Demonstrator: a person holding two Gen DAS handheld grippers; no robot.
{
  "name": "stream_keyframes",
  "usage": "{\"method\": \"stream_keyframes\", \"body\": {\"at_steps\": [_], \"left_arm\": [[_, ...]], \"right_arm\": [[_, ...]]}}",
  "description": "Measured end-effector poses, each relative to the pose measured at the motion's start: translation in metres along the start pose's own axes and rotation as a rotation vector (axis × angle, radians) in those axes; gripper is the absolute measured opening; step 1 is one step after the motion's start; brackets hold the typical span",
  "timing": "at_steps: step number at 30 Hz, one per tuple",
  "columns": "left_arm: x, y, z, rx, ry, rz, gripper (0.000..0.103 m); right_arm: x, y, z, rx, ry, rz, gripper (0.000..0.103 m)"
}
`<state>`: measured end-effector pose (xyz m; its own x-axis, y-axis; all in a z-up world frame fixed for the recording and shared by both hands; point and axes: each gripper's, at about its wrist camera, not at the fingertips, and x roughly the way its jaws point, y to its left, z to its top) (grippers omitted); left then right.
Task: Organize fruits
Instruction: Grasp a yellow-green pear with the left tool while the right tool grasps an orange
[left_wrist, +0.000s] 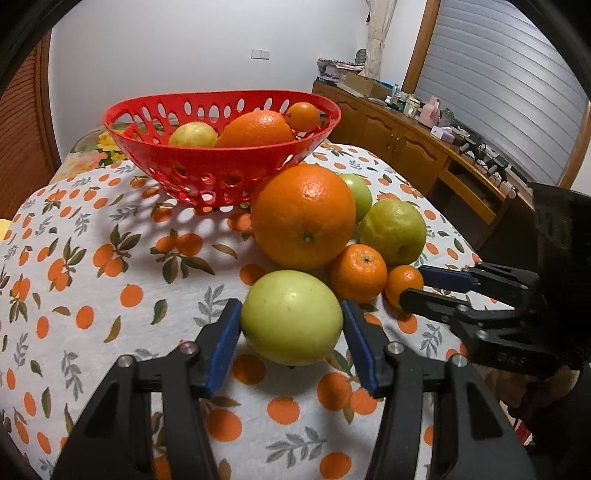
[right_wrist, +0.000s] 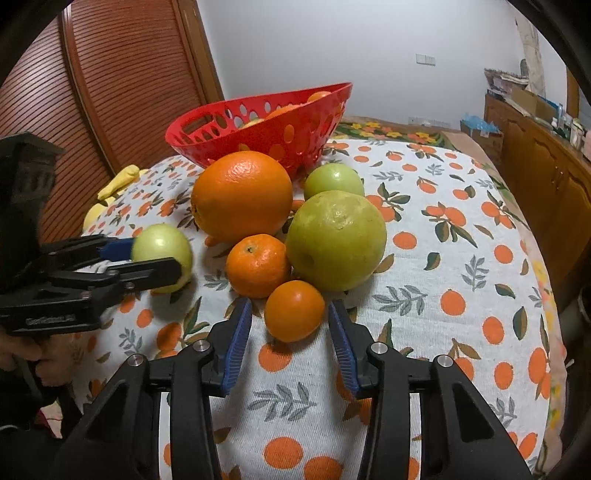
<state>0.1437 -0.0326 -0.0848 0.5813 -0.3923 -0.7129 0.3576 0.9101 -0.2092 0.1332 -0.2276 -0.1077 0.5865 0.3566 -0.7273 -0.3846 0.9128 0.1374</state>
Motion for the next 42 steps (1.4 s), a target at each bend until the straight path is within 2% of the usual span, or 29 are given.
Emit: {"method": "stream_keyframes", "body": {"at_steps": [6, 9, 16, 24, 42], "left_arm": [[-0.012, 0.001, -0.004, -0.008, -0.021, -0.01, 0.054], [-0.014, 0.001, -0.005, -0.008, -0.024, -0.012, 0.054], [-0.017, 0.0, -0.007, -0.013, -0.031, -0.018, 0.054], [-0.032, 0.003, 0.002, -0.015, -0.074, -0.014, 0.054], [-0.057, 0.015, 0.035, 0.002, -0.145, 0.02, 0.054]], "right_arm": [[0.007, -0.001, 0.003, 0.011, 0.017, -0.007, 0.043], [0.01, -0.001, 0.003, 0.01, 0.026, -0.012, 0.035], [0.006, 0.0, 0.001, -0.002, 0.018, -0.013, 0.033], [-0.018, 0.007, 0.009, -0.018, -0.049, 0.014, 0.033], [-0.044, 0.027, 0.066, -0.063, -0.181, 0.064, 0.033]]}}
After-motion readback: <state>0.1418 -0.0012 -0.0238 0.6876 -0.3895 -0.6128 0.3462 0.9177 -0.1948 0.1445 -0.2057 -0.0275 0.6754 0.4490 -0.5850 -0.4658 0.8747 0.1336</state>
